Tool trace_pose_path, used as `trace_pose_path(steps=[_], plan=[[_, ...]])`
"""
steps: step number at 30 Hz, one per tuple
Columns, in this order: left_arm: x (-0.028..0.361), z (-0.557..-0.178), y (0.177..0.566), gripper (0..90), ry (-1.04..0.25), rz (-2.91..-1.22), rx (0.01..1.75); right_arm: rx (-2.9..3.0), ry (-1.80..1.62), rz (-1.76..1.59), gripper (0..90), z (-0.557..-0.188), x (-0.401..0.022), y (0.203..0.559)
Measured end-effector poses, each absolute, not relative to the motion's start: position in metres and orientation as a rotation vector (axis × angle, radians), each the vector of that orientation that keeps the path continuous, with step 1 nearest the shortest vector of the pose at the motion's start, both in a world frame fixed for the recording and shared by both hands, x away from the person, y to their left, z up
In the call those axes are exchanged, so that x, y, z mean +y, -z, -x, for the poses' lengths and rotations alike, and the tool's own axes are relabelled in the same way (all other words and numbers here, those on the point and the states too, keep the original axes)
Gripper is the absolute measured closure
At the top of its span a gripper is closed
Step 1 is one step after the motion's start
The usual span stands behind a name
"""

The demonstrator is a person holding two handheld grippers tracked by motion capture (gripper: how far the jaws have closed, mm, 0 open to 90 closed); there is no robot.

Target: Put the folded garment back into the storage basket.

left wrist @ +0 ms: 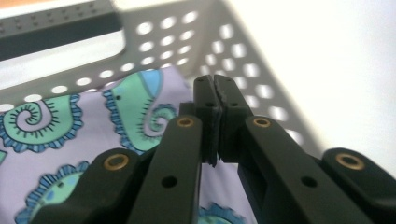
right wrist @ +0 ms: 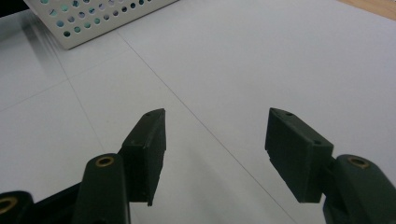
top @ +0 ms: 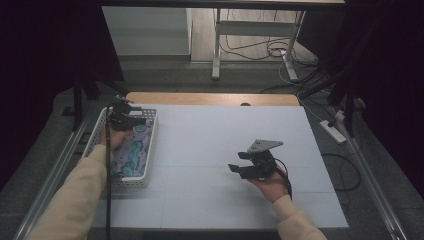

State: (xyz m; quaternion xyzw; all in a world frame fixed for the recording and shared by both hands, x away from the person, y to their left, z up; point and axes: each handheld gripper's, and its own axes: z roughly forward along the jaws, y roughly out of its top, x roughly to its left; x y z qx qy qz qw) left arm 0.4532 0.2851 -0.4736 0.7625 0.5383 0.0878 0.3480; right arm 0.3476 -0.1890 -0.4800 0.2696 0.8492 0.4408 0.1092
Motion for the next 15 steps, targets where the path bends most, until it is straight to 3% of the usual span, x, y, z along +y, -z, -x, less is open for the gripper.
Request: trace_pose_path(steps=[9,15], plan=[[0.271,-0.413,0.456,82.6,-0.239,-1.980,1.282,2.489,-1.281,-0.805,38.5,-0.345,-0.204,0.480],[0.263,-0.391,0.451,67.0,-0.241,-1.982,1.212,2.483,-1.265,-0.823,38.4,-0.345,-0.217,0.482]])
